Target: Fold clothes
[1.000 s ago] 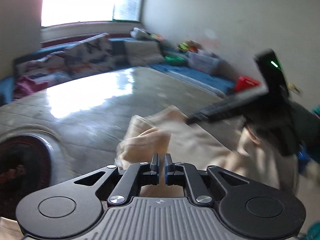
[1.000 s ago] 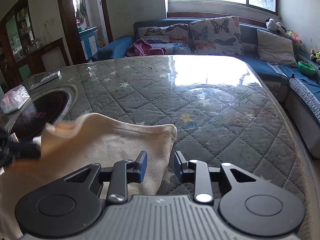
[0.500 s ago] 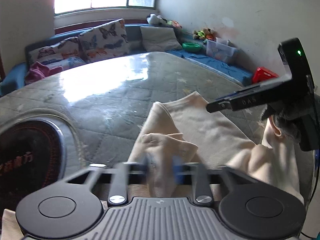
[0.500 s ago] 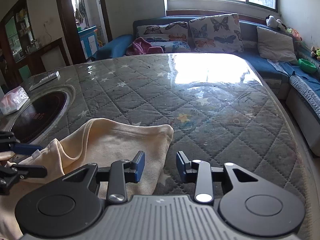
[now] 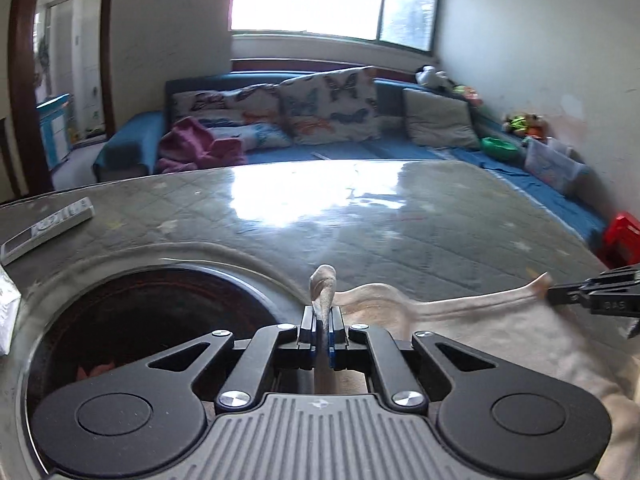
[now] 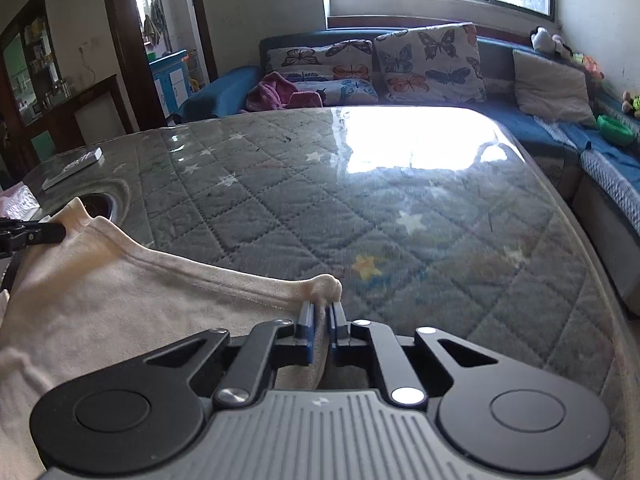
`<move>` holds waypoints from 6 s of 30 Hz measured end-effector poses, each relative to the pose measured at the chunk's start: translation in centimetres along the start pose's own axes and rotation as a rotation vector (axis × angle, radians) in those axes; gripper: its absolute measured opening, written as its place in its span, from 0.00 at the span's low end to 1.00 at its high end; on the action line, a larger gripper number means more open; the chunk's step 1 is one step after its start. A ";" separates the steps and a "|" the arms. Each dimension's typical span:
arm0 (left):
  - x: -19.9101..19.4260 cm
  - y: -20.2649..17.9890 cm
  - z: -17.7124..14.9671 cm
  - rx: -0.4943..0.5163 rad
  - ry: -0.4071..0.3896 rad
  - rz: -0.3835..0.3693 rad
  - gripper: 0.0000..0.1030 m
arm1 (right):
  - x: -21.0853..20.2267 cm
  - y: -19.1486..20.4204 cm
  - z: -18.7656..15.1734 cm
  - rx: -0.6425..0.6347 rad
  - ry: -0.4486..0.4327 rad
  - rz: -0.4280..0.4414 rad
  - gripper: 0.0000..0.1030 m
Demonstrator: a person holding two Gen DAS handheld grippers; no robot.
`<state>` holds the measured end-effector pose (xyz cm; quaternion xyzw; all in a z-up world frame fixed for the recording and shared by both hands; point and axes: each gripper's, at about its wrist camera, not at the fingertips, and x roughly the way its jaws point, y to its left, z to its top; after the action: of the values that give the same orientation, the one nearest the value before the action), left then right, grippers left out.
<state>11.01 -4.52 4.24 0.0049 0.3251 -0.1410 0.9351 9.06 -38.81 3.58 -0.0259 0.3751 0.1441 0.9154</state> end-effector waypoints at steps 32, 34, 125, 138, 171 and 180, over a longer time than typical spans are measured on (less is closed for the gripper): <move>-0.5 -0.3 1.9 0.041 -0.012 0.046 0.19 | -0.7 4.9 2.3 -0.294 0.005 0.130 0.33; -2.2 -2.2 0.2 0.076 -0.012 -0.002 0.19 | -2.4 6.2 0.7 -0.340 0.003 0.170 0.34; -9.1 1.1 -9.1 -0.195 -0.017 0.149 0.37 | -8.5 -6.9 -10.4 0.097 -0.114 -0.215 0.76; -10.6 2.3 -10.8 -0.214 -0.089 0.401 0.40 | -8.0 -7.2 -10.3 0.118 -0.092 -0.235 0.96; -12.2 13.7 -11.0 -0.272 0.013 0.854 0.57 | -7.7 -7.5 -10.4 0.135 -0.084 -0.229 1.00; -13.9 10.3 -9.8 -0.255 -0.077 0.642 0.59 | -7.7 -7.5 -10.4 0.135 -0.084 -0.228 1.00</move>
<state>-2.61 9.95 4.15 -0.0152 0.2866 0.2020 0.9364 -1.11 -49.49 1.01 -0.0007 0.3400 0.0143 0.9403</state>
